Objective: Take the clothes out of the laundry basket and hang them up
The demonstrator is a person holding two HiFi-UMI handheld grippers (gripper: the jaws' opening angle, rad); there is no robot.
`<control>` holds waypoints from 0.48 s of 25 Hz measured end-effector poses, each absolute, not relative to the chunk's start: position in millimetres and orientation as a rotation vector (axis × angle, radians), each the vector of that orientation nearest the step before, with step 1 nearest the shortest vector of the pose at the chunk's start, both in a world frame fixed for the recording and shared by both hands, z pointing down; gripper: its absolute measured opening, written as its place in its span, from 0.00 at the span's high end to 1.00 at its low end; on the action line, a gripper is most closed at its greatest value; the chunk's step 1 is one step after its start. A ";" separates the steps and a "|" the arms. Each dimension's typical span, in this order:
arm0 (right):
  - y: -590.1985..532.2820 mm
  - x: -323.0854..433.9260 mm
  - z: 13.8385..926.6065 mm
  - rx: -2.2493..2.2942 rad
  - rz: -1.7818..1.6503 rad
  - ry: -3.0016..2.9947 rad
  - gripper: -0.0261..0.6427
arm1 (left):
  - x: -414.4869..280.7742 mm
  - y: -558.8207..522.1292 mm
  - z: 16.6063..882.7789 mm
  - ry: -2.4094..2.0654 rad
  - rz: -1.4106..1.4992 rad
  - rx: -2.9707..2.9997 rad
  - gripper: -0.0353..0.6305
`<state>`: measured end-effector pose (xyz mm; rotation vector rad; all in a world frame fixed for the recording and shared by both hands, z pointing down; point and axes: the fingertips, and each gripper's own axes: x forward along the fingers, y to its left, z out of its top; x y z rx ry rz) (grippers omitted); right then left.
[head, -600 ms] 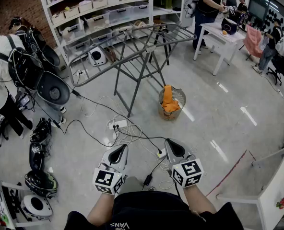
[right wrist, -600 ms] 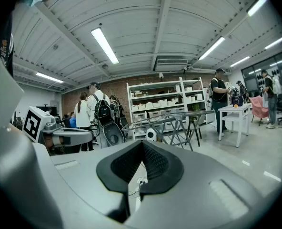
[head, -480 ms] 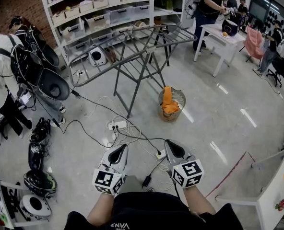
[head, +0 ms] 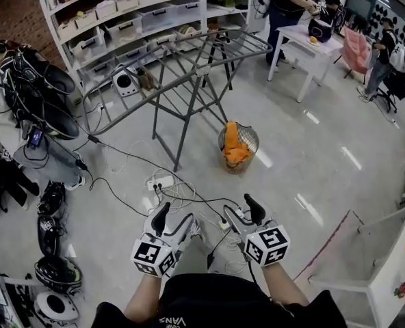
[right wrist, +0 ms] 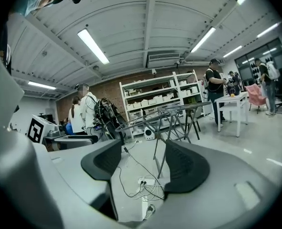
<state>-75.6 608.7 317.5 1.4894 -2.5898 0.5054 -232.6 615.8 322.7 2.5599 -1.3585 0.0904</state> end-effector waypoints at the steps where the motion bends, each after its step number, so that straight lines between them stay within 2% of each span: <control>1: 598.9 -72.7 321.1 1.501 0.512 -2.579 0.54 | -230.8 604.2 326.5 -1.347 0.092 2.565 0.53; 12: 436.4 -41.2 336.4 1.618 0.555 -2.410 0.53 | -209.3 417.9 347.6 -1.169 0.112 2.611 0.53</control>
